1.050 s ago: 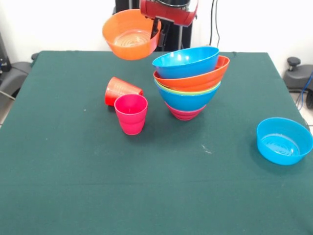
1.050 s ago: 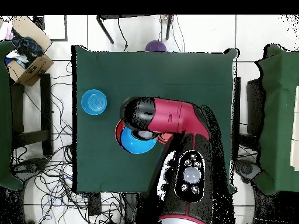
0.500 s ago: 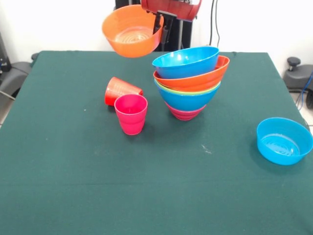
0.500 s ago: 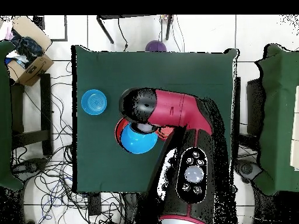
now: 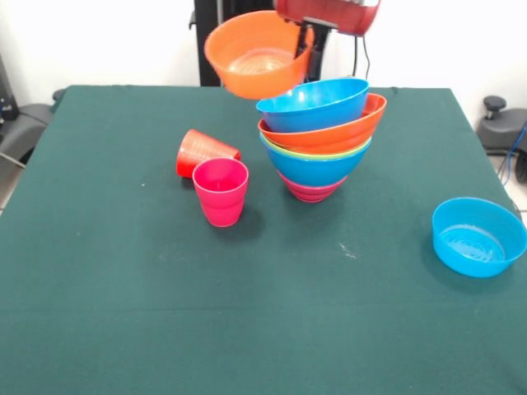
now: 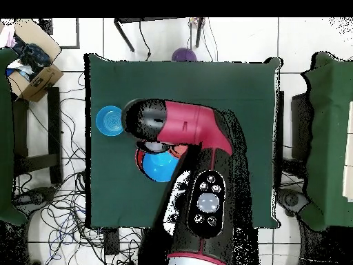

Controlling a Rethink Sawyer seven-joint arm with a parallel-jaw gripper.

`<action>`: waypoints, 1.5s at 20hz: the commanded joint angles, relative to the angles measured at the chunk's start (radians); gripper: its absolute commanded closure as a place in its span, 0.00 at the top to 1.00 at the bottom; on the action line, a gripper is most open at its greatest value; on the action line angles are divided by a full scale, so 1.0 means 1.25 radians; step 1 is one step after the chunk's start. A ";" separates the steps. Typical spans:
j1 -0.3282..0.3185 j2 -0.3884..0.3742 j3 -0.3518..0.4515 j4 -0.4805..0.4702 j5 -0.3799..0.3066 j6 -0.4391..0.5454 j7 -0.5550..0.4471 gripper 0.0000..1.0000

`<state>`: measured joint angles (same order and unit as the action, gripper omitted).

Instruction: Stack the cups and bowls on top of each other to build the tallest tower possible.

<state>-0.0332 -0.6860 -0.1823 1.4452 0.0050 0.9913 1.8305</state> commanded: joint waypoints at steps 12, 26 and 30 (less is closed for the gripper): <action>0.067 0.044 0.033 0.035 -0.005 -0.091 0.216 0.00; 0.068 0.056 0.036 0.070 -0.005 -0.087 0.201 0.00; 0.065 0.060 0.042 0.074 0.003 -0.033 0.195 0.00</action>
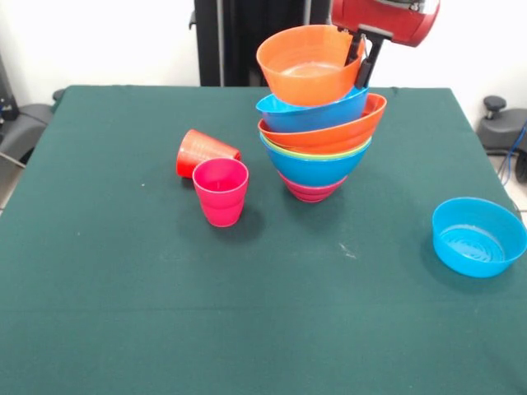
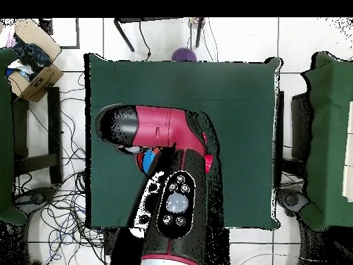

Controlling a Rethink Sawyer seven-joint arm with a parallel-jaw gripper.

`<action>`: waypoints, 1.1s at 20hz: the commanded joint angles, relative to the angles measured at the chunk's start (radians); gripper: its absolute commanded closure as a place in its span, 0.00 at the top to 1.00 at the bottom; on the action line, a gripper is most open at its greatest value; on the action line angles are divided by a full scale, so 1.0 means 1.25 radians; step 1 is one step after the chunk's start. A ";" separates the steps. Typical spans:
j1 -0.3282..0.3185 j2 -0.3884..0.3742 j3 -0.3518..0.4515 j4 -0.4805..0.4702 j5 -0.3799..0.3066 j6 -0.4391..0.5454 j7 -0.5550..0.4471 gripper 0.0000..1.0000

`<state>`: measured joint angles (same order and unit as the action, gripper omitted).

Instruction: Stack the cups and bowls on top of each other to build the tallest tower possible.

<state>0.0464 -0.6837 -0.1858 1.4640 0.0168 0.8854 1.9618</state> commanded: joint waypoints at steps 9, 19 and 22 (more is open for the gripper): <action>0.001 0.050 0.049 0.087 -0.002 0.063 0.085 0.00; -0.001 0.038 0.055 0.136 -0.001 0.000 0.080 0.00; -0.006 0.038 0.059 0.154 -0.002 -0.023 0.074 0.00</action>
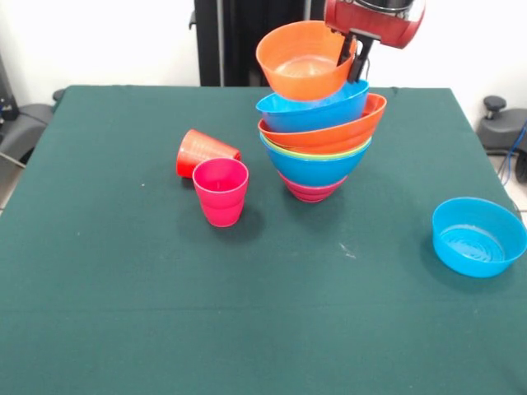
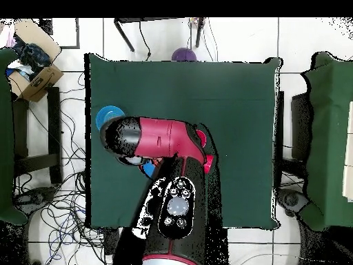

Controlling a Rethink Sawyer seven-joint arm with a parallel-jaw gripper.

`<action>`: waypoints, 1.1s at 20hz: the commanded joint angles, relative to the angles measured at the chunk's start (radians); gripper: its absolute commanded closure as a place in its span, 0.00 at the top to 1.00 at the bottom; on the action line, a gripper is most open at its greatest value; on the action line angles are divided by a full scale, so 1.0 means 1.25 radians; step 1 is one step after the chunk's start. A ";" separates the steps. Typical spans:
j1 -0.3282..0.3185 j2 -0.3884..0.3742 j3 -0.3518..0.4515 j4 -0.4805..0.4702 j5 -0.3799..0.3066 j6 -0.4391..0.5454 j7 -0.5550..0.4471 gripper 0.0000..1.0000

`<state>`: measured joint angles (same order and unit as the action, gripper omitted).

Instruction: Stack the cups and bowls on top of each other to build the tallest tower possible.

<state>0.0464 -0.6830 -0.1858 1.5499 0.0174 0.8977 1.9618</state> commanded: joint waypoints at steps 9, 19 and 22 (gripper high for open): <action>-0.008 0.041 0.066 0.125 -0.008 -0.109 0.072 0.00; -0.021 0.042 0.093 0.155 0.008 -0.206 0.068 0.00; -0.023 0.050 0.099 0.151 0.010 -0.220 0.069 0.00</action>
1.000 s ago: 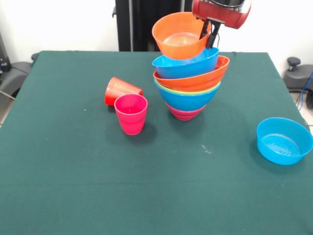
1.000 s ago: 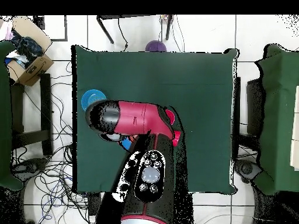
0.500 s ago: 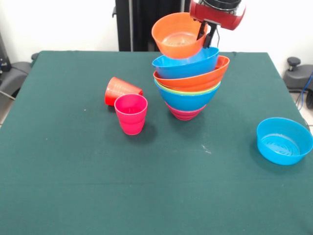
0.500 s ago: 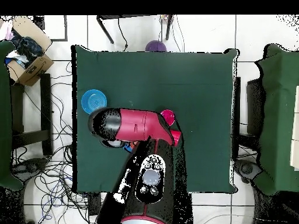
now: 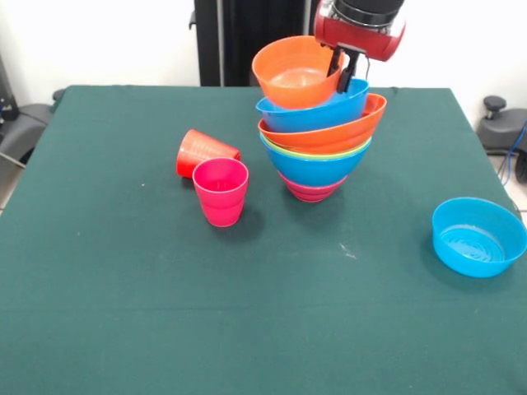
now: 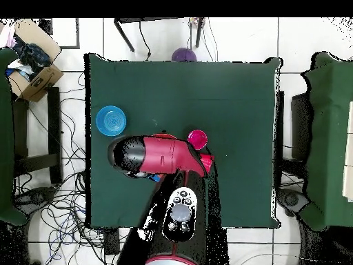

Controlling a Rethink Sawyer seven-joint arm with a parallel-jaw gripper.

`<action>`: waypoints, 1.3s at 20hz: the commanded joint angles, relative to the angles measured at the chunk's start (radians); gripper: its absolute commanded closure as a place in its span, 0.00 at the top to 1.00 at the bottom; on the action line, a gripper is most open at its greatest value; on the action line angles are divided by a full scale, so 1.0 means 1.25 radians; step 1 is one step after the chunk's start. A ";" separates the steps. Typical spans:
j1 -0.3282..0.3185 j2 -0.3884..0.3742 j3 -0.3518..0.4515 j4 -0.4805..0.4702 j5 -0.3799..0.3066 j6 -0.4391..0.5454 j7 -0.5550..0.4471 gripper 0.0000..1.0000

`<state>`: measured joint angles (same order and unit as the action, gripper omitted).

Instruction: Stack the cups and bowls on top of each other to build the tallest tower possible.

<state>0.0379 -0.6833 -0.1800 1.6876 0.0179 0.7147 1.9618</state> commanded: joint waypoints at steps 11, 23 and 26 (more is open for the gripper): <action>-0.015 0.066 0.098 0.017 0.016 -0.074 0.074 0.00; -0.005 0.058 0.084 -0.003 0.024 -0.019 0.093 1.00; -0.018 0.038 0.093 -0.010 0.033 0.027 0.076 1.00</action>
<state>0.0338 -0.6458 -0.1627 1.6945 0.0208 0.6792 1.9618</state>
